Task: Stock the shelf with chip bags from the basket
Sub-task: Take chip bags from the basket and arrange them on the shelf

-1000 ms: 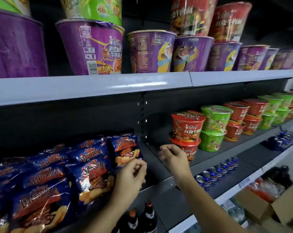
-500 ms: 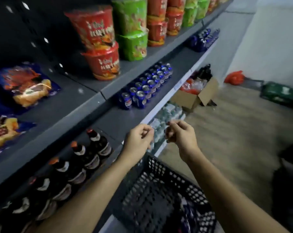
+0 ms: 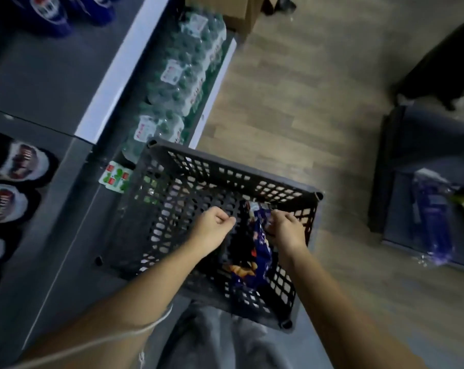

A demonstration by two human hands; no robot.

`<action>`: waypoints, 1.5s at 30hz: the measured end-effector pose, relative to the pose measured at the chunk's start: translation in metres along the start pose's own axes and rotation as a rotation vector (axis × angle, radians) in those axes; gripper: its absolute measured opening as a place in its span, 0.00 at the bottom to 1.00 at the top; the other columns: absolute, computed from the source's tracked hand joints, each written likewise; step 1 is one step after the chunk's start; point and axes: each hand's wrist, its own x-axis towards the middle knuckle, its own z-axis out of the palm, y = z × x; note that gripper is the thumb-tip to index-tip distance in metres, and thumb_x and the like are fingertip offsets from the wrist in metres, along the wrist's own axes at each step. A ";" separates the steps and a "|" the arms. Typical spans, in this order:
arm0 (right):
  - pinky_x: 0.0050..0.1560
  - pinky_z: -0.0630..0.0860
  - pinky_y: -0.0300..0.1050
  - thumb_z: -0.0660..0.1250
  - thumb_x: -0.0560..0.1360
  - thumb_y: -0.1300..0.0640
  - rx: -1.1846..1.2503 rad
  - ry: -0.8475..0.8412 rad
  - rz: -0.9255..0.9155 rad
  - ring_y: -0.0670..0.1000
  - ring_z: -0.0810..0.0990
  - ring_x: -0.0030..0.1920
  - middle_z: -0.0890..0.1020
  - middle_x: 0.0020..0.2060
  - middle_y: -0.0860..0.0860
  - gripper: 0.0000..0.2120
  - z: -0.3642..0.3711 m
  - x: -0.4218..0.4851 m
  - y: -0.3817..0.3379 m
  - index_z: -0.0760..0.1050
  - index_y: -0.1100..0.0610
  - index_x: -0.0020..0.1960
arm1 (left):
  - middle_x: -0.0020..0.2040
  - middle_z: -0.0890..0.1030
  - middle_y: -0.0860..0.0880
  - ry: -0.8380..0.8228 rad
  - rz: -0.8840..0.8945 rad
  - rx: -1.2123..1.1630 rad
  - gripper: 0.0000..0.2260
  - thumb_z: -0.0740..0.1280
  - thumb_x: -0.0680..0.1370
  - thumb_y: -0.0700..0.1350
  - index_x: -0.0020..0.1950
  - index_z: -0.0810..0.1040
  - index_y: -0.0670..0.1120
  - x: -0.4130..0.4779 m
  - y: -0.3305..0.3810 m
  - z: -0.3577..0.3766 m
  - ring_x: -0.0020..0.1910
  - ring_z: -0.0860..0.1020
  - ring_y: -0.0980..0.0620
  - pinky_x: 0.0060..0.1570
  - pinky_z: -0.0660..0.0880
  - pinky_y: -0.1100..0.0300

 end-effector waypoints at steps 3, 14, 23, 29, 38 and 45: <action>0.62 0.78 0.58 0.63 0.82 0.50 0.052 0.039 0.102 0.57 0.81 0.57 0.83 0.58 0.55 0.13 -0.008 0.022 0.036 0.77 0.56 0.62 | 0.36 0.76 0.47 -0.089 -0.085 0.074 0.15 0.67 0.80 0.55 0.42 0.75 0.43 0.025 -0.025 0.038 0.35 0.75 0.50 0.35 0.68 0.57; 0.59 0.77 0.49 0.56 0.80 0.34 0.106 0.027 0.213 0.52 0.79 0.64 0.80 0.66 0.51 0.29 -0.024 0.052 0.089 0.71 0.49 0.74 | 0.47 0.84 0.45 -0.137 -0.279 0.081 0.19 0.72 0.72 0.63 0.51 0.81 0.48 0.072 -0.042 0.141 0.47 0.82 0.45 0.43 0.75 0.58; 0.65 0.72 0.48 0.63 0.81 0.43 0.030 -0.028 0.139 0.52 0.75 0.66 0.75 0.69 0.51 0.27 -0.018 0.035 0.071 0.67 0.54 0.76 | 0.41 0.80 0.47 -0.132 -0.163 0.040 0.06 0.68 0.76 0.46 0.46 0.78 0.43 0.060 -0.032 0.074 0.44 0.79 0.43 0.48 0.79 0.49; 0.50 0.83 0.46 0.68 0.80 0.56 -0.084 -0.241 0.021 0.50 0.86 0.50 0.83 0.54 0.50 0.25 0.000 0.010 0.036 0.68 0.54 0.75 | 0.43 0.83 0.46 -0.216 -0.012 -0.079 0.17 0.63 0.69 0.48 0.51 0.80 0.40 0.020 -0.012 -0.008 0.43 0.79 0.46 0.39 0.75 0.53; 0.47 0.83 0.47 0.72 0.76 0.56 -0.208 -0.649 -0.110 0.58 0.86 0.50 0.87 0.53 0.59 0.19 0.038 -0.058 -0.054 0.77 0.62 0.64 | 0.53 0.85 0.51 0.069 0.207 -0.432 0.08 0.67 0.80 0.47 0.57 0.82 0.51 -0.062 0.010 -0.106 0.52 0.82 0.54 0.48 0.73 0.61; 0.56 0.82 0.56 0.71 0.76 0.59 -0.164 -0.766 -0.324 0.65 0.84 0.56 0.85 0.54 0.62 0.17 0.102 -0.136 -0.114 0.77 0.65 0.63 | 0.58 0.84 0.47 0.206 0.418 -0.698 0.34 0.81 0.61 0.53 0.64 0.77 0.45 -0.144 0.023 -0.169 0.57 0.83 0.45 0.58 0.78 0.48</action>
